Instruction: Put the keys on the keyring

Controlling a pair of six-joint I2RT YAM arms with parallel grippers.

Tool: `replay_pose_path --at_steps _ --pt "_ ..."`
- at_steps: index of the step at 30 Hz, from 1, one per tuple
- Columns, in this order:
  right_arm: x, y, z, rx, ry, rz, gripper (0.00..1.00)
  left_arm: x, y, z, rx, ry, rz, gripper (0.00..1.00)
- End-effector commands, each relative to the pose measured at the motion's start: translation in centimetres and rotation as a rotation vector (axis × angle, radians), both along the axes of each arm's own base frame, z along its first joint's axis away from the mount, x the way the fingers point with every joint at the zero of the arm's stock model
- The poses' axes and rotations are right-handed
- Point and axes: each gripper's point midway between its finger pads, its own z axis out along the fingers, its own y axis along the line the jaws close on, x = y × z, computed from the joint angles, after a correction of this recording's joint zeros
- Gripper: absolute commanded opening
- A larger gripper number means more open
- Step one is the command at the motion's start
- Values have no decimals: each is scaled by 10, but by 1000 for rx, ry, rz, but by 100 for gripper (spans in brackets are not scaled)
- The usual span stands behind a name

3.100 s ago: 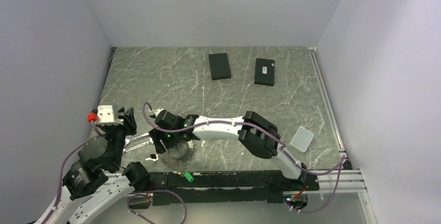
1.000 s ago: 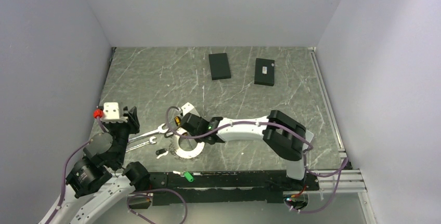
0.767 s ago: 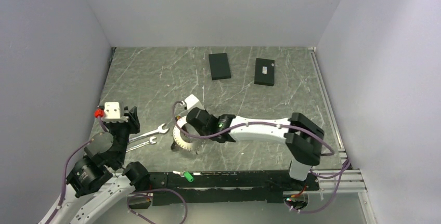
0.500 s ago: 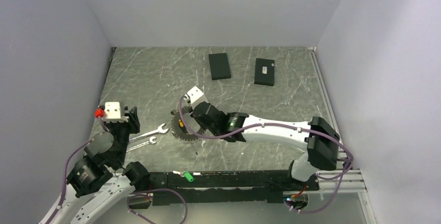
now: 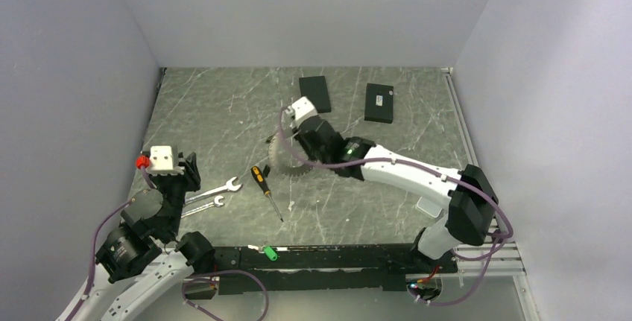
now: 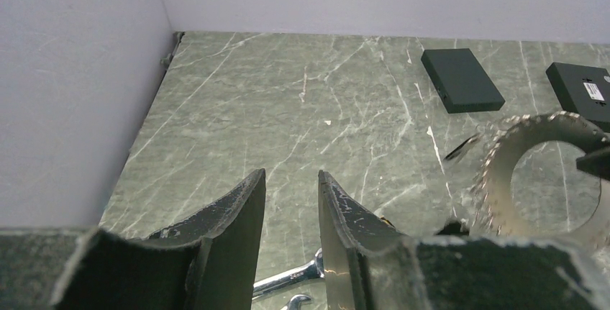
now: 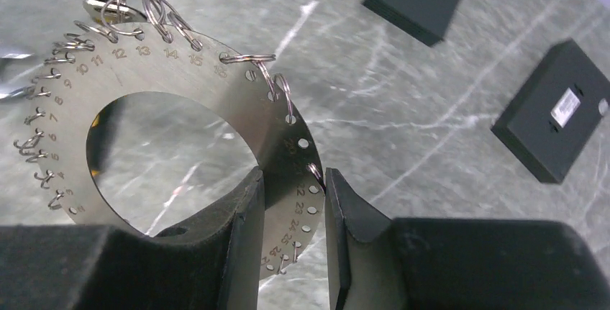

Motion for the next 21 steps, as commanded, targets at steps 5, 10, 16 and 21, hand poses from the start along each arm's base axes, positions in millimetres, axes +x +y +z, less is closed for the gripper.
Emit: replay_pose_path --at_steps 5,10,16,21 --pt "44 -37 -17 166 176 -121 0 3 -4 3 -7 -10 -7 38" --pt "58 -58 -68 210 332 -177 0 3 -4 3 -6 -8 -9 38" --pt "54 -87 -114 219 471 -269 0 4 -5 3 -1 -11 -11 39" --pt "46 -115 -138 202 523 -363 0 6 -7 2 7 -8 -18 39"
